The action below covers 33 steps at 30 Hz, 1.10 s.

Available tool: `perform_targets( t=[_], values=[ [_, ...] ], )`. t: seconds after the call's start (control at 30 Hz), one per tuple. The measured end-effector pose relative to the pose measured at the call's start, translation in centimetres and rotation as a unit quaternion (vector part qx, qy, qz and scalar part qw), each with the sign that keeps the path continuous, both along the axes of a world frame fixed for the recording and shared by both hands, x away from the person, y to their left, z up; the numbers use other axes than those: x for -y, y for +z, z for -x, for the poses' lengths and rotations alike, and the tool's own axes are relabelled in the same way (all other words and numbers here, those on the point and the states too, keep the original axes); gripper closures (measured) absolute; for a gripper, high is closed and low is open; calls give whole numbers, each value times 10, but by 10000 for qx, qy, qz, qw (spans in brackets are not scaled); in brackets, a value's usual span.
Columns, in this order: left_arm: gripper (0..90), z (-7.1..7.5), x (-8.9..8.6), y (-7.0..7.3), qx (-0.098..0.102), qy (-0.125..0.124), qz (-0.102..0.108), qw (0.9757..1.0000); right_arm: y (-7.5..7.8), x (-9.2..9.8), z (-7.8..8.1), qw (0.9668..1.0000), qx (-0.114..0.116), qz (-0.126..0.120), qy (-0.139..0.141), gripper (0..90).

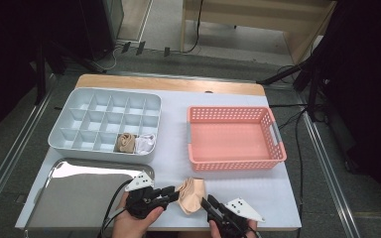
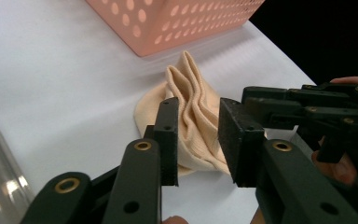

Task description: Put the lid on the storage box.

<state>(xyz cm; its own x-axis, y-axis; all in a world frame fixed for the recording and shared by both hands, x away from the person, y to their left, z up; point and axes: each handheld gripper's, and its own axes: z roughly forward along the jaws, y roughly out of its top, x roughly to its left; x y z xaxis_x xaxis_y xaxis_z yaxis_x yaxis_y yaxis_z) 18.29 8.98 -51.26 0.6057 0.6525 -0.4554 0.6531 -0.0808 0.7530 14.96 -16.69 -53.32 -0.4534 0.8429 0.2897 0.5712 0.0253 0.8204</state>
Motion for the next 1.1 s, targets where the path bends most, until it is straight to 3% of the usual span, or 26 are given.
perform_targets(
  t=[0.07, 0.13, 0.23, 0.33, 0.37, 0.47, 0.57, 0.67, 0.77, 0.87, 0.97, 1.1],
  values=[
    [665, 0, 2, 0, 37, -20, -33, 10000, -2, -5, 0, 10000, -2, 64, 65, 718],
    [650, 1, 7, 2, 178, -49, -256, 9995, -3, -9, 0, 9998, 5, 158, 105, 709],
    [646, 1, 13, 0, 185, -95, -404, 9990, -5, -14, 1, 9995, 19, 276, 167, 701],
    [655, 1, 19, -5, 259, -74, -818, 9963, -6, -15, 1, 9991, 52, 329, 244, 695],
    [691, 0, 19, -7, 231, -79, -860, 9960, -6, -15, 1, 9992, 30, 321, 230, 694],
    [836, -4, 15, -9, 150, -120, -819, 9965, -7, -15, 1, 9992, 52, 338, 228, 695],
    [858, -4, 12, -8, 133, -133, -805, 9966, -7, -16, 1, 9989, 79, 387, 248, 695],
    [853, -5, 12, -10, 71, -131, -826, 9965, -1, -12, 7, 9992, 259, 292, -100, 651],
    [841, -7, 12, -14, -24, -156, -860, 9962, 2, -6, 12, 9988, 272, 87, -405, 612],
    [821, -8, 11, -14, -35, -107, -835, 9964, -4, -9, 13, 9989, 82, 17, -460, 580],
    [726, -6, 10, -10, -68, -83, -736, 9972, -10, -13, 14, 9978, -38, -95, -655, 576],
    [620, -5, 7, -5, 147, 137, -825, 9964, -14, -18, 12, 9981, -40, -45, -613, 629]
  ],
)
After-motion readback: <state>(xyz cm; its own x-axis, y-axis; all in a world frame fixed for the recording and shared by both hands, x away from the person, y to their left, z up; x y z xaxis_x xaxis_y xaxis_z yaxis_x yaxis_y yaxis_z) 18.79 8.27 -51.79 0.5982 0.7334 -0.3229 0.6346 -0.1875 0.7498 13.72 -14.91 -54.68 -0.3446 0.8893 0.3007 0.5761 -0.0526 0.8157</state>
